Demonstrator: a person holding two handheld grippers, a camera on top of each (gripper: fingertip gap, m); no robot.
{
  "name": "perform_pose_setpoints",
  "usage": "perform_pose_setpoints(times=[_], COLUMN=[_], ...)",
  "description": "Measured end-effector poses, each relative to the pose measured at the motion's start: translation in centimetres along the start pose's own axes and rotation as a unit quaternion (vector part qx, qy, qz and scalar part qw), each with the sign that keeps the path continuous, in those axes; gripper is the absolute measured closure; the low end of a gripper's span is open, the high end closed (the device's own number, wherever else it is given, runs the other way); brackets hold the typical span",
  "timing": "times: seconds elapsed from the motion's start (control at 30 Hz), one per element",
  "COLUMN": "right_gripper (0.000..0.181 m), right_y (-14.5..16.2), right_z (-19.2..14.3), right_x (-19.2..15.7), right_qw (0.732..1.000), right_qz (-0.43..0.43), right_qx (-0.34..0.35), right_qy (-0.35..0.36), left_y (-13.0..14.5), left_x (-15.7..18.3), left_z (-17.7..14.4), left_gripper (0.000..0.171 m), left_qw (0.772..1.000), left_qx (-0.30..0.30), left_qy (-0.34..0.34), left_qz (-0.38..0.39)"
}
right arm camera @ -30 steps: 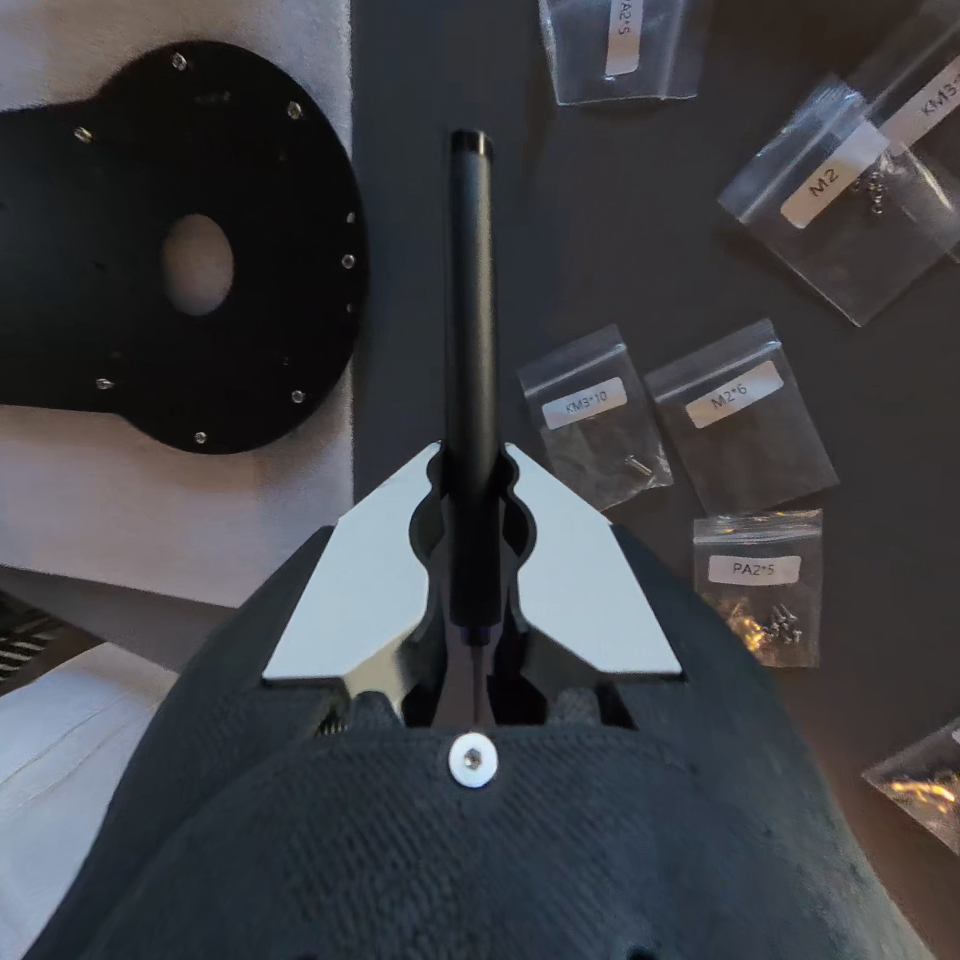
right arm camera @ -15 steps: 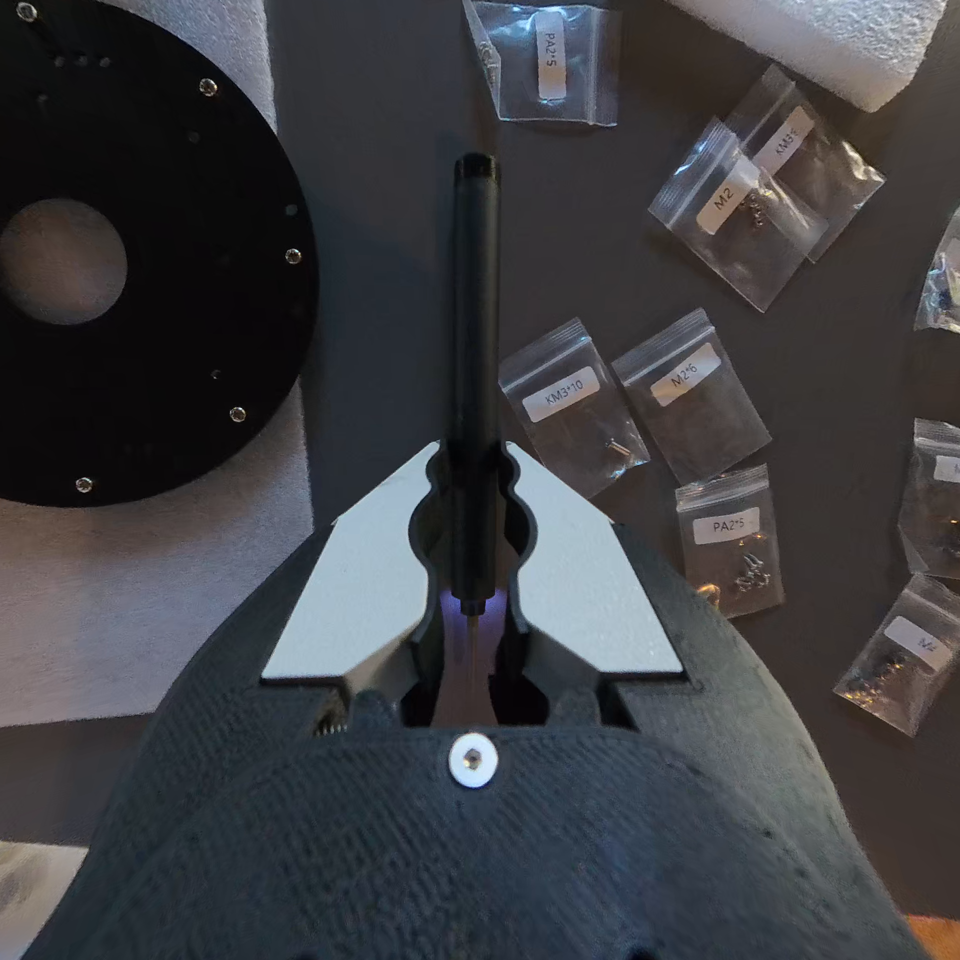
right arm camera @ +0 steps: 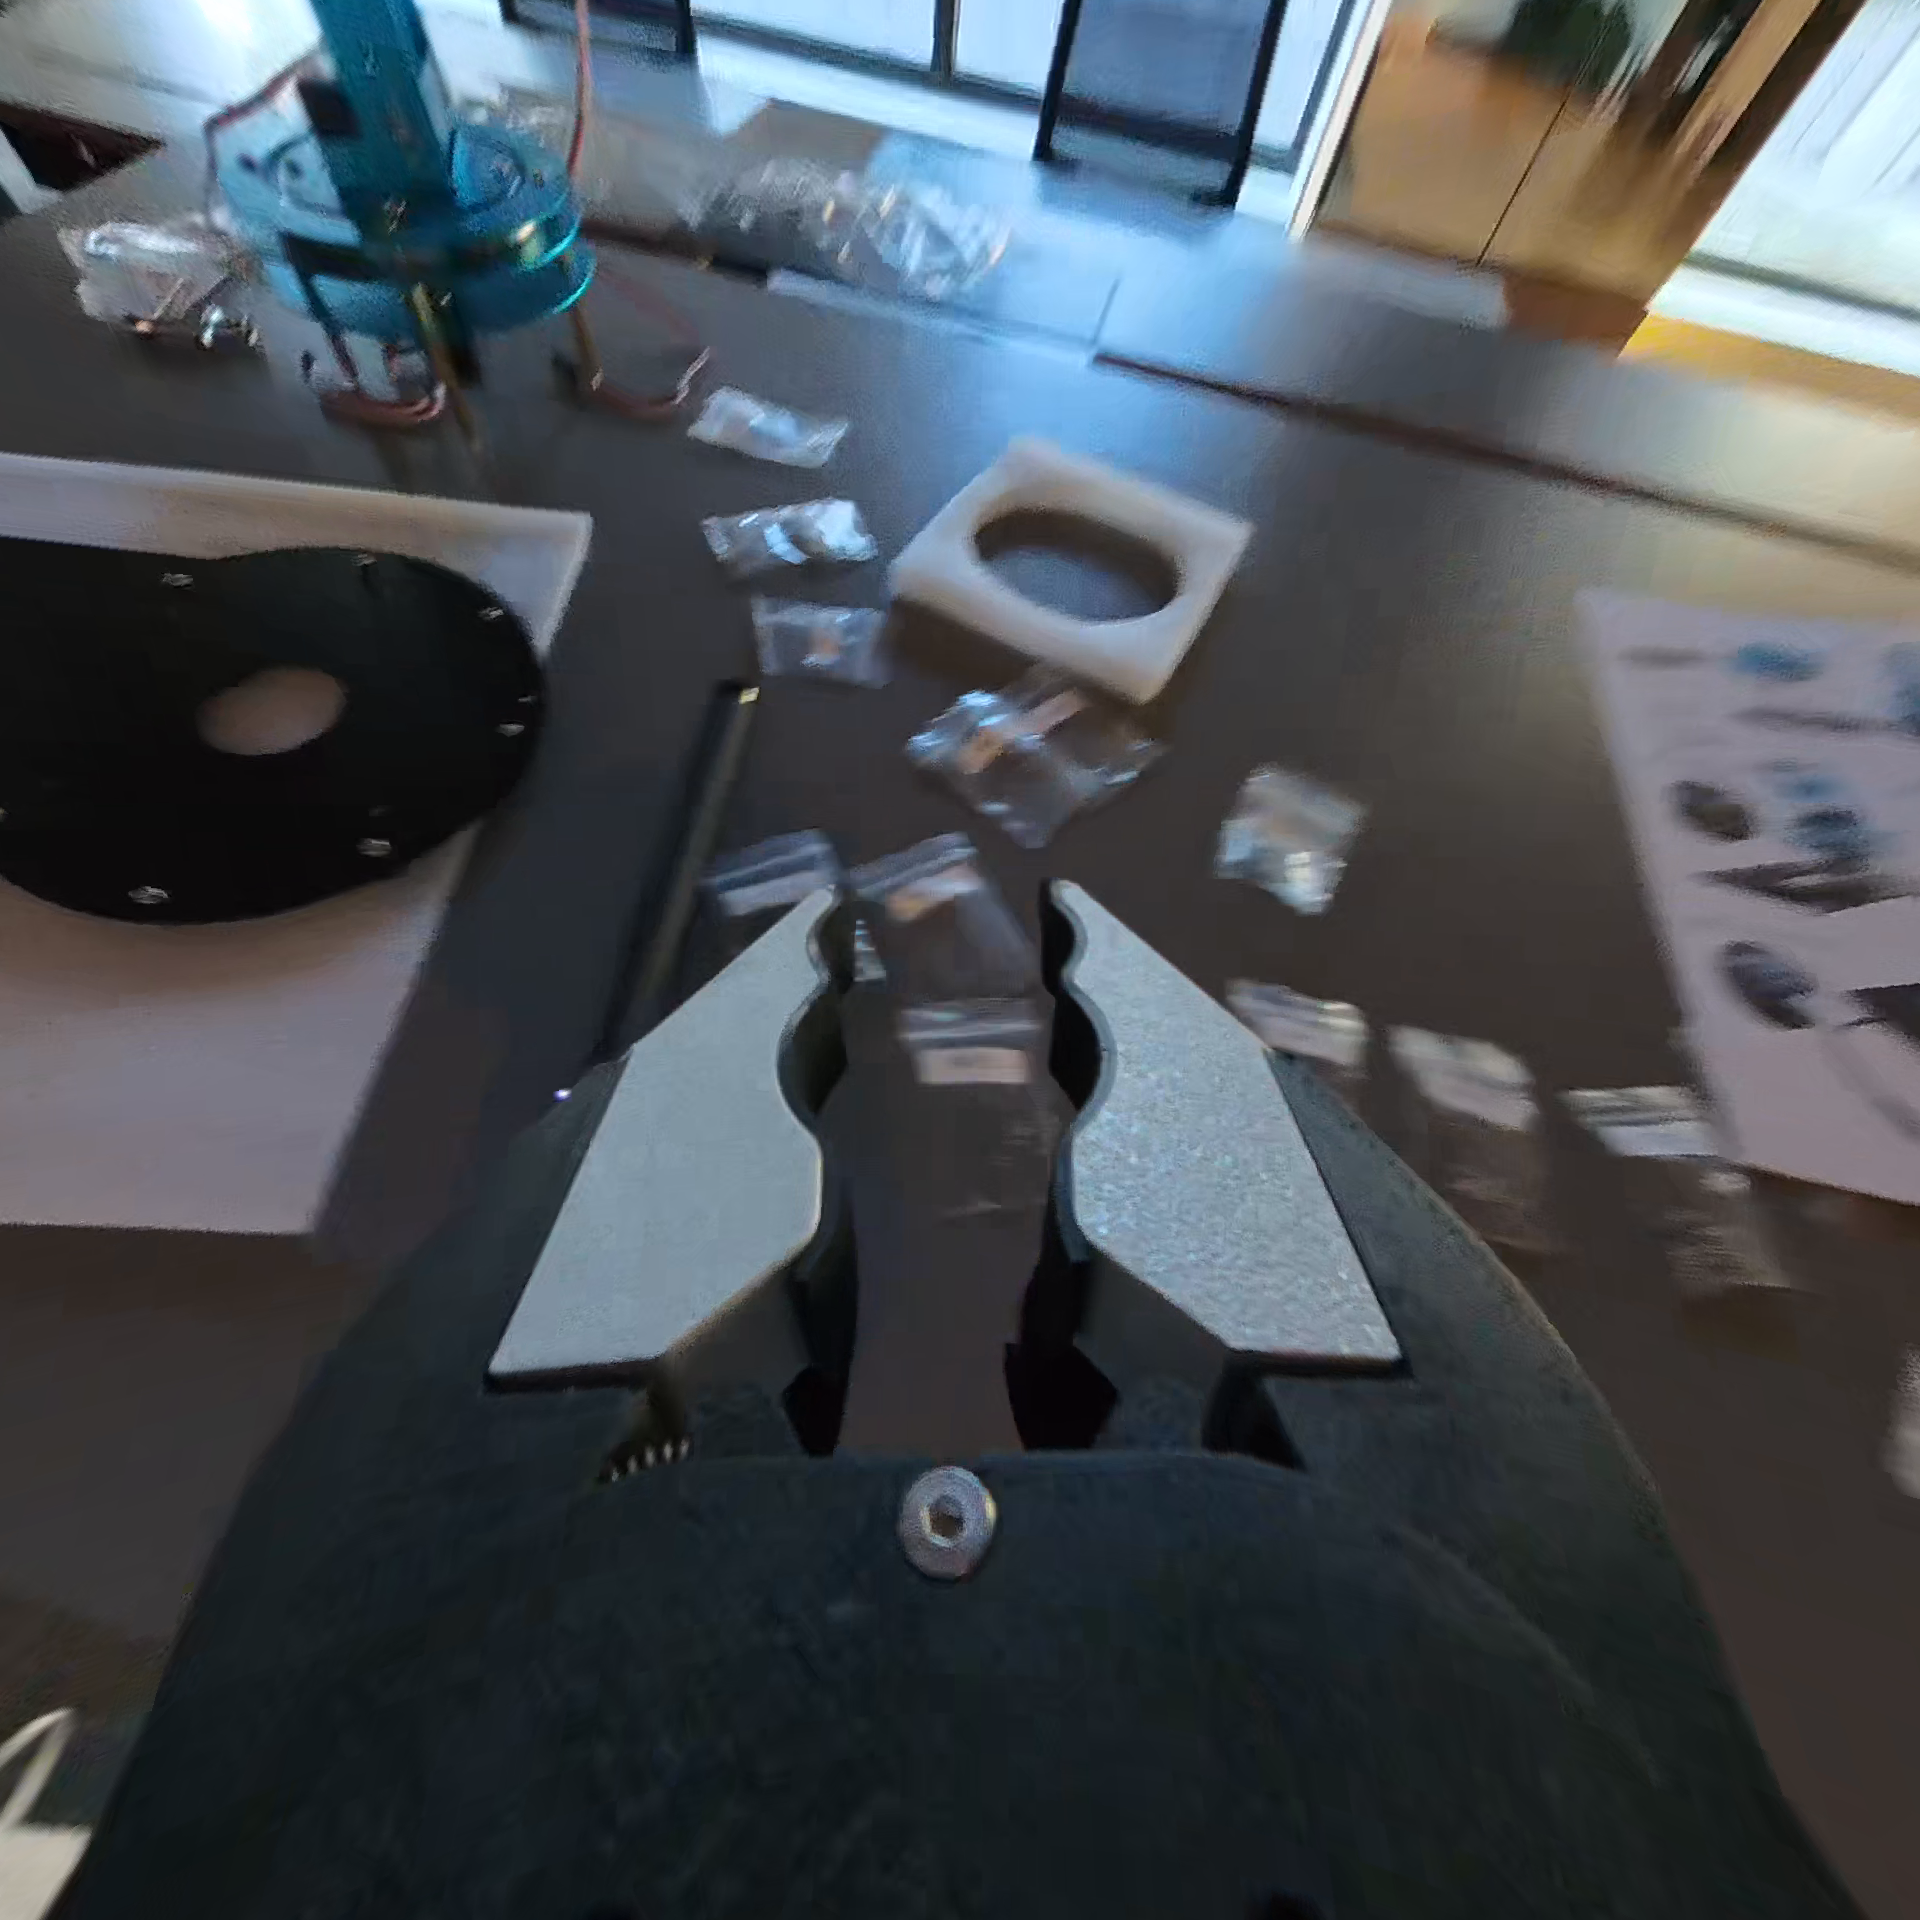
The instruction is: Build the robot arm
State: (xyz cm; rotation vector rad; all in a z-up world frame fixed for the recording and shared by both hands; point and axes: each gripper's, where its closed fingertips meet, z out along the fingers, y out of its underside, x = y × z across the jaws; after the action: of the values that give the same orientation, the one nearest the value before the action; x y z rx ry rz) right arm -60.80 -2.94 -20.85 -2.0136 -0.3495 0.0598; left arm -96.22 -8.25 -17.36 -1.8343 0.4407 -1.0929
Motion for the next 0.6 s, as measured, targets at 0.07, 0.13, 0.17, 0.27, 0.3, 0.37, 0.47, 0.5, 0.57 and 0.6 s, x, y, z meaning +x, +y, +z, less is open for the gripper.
perform_pose_setpoints(times=[0.07,0.13,0.17,0.27,0.3,0.37,0.47,0.5,0.57,0.6], right_gripper=[0.142,0.135,0.134,0.138,0.138,0.141,0.146,0.146,0.146,0.146], right_y=[0.3,1.3,1.9,2.9,3.0,3.4,4.7,5.1,5.7,5.8], right_z=[-1.7,-2.9,-3.5,-5.2,-5.8,-6.9,-8.1,-8.4,-8.8,-8.8], right_x=[4.0,8.0,10.0,15.8,17.6,21.6,27.8,29.8,33.7,35.4], right_qw=[0.999,0.998,0.997,0.996,0.995,0.991,0.987,0.988,0.988,0.988], right_qz=[-0.026,-0.047,-0.049,-0.031,-0.027,-0.03,-0.047,-0.047,-0.046,-0.044], right_qx=[0.031,0.045,0.048,0.078,0.093,0.117,0.121,0.113,0.108,0.109], right_qy=[0.015,0.026,0.027,-0.009,-0.031,-0.065,-0.091,-0.097,-0.098,-0.103], left_y=[0.8,1.8,2.2,2.9,3.1,3.0,2.1,1.8,0.9,0.5], left_x=[0.8,2.2,3.0,5.3,5.9,7.1,9.1,9.9,11.7,12.6], left_z=[1.7,4.5,6.1,11.2,12.9,16.0,20.3,21.7,24.3,25.3], left_gripper=[0.149,0.149,0.149,0.149,0.149,0.149,0.15,0.151,0.151,0.151], left_qw=[0.999,0.999,0.998,0.997,0.995,0.99,0.981,0.979,0.977,0.975], left_qx=[-0.007,-0.018,-0.021,-0.017,-0.015,0.006,0.047,0.051,0.052,0.051], left_qy=[-0.029,-0.044,-0.049,-0.078,-0.095,-0.135,-0.188,-0.194,-0.204,-0.213], left_qz=[0.015,0.019,0.017,0.02,0.025,0.03,0.027,0.024,0.025,0.029])
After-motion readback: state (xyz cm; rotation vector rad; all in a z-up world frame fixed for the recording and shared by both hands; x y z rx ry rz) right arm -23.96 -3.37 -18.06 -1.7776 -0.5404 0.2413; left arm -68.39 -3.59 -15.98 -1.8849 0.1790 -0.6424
